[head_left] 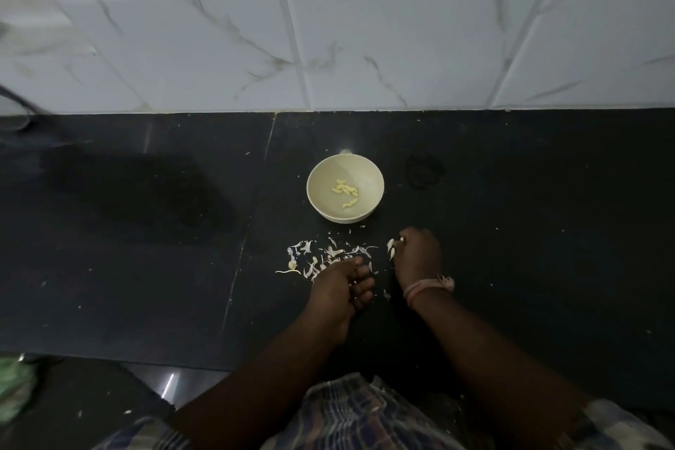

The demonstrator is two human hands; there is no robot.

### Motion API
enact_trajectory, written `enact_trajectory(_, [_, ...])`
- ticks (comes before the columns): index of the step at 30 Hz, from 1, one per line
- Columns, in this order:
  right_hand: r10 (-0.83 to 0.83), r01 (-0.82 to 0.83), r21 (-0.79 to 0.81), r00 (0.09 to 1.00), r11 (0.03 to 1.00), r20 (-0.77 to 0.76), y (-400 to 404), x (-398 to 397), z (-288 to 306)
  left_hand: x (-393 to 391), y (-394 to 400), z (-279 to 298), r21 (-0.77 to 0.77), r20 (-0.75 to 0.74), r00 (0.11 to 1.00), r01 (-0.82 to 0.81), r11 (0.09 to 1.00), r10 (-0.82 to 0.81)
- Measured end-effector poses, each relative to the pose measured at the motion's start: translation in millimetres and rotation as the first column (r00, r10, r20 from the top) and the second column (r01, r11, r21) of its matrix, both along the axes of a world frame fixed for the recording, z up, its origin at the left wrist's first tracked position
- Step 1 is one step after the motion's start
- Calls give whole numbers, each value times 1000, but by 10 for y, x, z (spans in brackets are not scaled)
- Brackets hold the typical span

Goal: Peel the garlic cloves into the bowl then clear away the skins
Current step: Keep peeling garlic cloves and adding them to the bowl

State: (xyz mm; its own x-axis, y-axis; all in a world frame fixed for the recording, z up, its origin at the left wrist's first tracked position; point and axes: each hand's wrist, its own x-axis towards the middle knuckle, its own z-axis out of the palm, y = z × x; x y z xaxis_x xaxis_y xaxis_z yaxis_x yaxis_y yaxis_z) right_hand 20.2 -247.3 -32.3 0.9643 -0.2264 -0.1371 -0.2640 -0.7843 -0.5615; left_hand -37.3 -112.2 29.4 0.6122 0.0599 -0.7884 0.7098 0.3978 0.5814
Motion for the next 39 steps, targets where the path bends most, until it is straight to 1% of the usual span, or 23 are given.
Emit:
enact_trajectory(4, [-95,88,194,995,977,25,-38,-53,68,87,-72,-23,0,24,999,-43,999,43])
enact_trajectory(9, [-120,91,401,992,912,48,155,-303,286,114,-145,-57,-1,87,994,-72,997,72])
enact_trajectory(12, [-144,144,579,988,802,-47,283,-417,337,112,-115,-86,12,144,988,-48,999,46])
enact_trajectory(14, [-149,166,665,985,728,-83,347,-461,350,110,-43,-102,37,165,986,-26,999,20])
enact_trajectory(17, [-186,208,745,976,634,-114,451,-490,362,134,150,-121,55,174,984,25,998,-34])
enact_trajectory(20, [-202,268,834,960,482,-192,605,-511,372,160,374,-121,23,176,979,104,994,-107])
enact_trajectory(21, [-214,285,846,955,451,-207,656,-514,373,170,442,-106,17,180,975,131,991,-132])
enact_trajectory(23, [-230,301,856,948,421,-220,739,-510,356,194,558,-85,28,188,966,177,984,-179])
enact_trajectory(25, [-243,289,861,949,419,-201,783,-511,358,204,642,-73,21,210,955,208,978,-207])
enact_trajectory(26, [-259,282,853,949,438,-181,792,-513,365,203,672,-75,8,219,953,213,977,-210])
enact_trajectory(29, [-280,254,792,954,554,-109,808,-531,401,158,734,-86,-7,248,954,173,985,-166])
enact_trajectory(31, [-245,210,748,967,629,-67,810,-560,445,113,743,-72,17,283,948,145,989,-144])
enact_trajectory(32, [-225,194,735,973,650,-59,804,-567,459,95,734,-56,35,303,942,140,989,-144])
enact_trajectory(34, [-196,177,729,979,662,-61,780,-574,483,69,708,-26,84,342,926,139,987,-160])
enact_trajectory(36, [-196,174,736,979,654,-58,757,-570,508,47,687,-4,156,384,904,139,978,-189])
enact_trajectory(39, [-210,178,736,976,653,-50,749,-564,564,11,673,60,309,435,860,135,941,-267])
